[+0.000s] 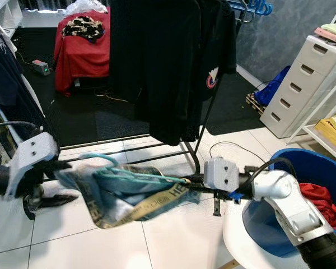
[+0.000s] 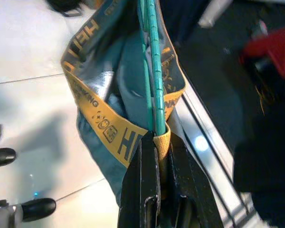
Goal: Hang hanger
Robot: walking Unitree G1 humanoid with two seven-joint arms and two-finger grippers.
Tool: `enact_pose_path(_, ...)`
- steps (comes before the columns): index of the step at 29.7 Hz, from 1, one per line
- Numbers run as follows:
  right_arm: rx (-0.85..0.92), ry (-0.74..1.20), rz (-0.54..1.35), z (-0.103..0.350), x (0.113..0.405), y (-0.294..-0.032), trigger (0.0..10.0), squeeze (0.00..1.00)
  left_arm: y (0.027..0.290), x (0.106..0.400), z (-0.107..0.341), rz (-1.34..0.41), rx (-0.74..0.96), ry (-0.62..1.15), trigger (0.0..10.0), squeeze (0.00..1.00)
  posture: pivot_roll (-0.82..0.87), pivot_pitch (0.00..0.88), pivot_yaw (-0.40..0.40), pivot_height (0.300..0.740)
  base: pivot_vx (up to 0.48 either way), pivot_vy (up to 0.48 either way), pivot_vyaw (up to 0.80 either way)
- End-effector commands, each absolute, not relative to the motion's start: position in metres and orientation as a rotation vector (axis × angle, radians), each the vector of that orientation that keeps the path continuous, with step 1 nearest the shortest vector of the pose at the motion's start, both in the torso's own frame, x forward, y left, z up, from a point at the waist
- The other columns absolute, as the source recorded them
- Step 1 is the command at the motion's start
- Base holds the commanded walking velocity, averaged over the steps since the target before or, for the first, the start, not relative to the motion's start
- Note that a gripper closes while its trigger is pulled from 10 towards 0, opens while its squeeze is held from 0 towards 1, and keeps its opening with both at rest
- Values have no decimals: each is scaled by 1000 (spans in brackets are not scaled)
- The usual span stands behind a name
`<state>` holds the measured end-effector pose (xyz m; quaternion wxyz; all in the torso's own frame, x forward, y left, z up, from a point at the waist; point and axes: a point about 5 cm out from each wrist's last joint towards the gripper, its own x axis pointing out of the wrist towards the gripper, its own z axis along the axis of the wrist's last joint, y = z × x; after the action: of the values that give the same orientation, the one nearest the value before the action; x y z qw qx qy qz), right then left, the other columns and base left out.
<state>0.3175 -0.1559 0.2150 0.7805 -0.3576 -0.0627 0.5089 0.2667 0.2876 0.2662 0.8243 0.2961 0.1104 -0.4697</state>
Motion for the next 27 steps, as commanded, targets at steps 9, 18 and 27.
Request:
enact_pose_path(9,-648,-267,763,227,336,-155,10000,0,290,290,253,-646,505,160,10000,380,-14,218,-42,740,0,0,0)
enact_pose_path(18,-517,-439,479,259,337,-157,10000,0,235,309,236,-425,234,-4,10000,0,-72,200,-24,740,0,0,0)
enact_pose_path(27,-393,-499,312,272,341,-157,10000,0,181,321,221,-307,85,-24,10000,0,-88,189,-18,740,0,0,0)
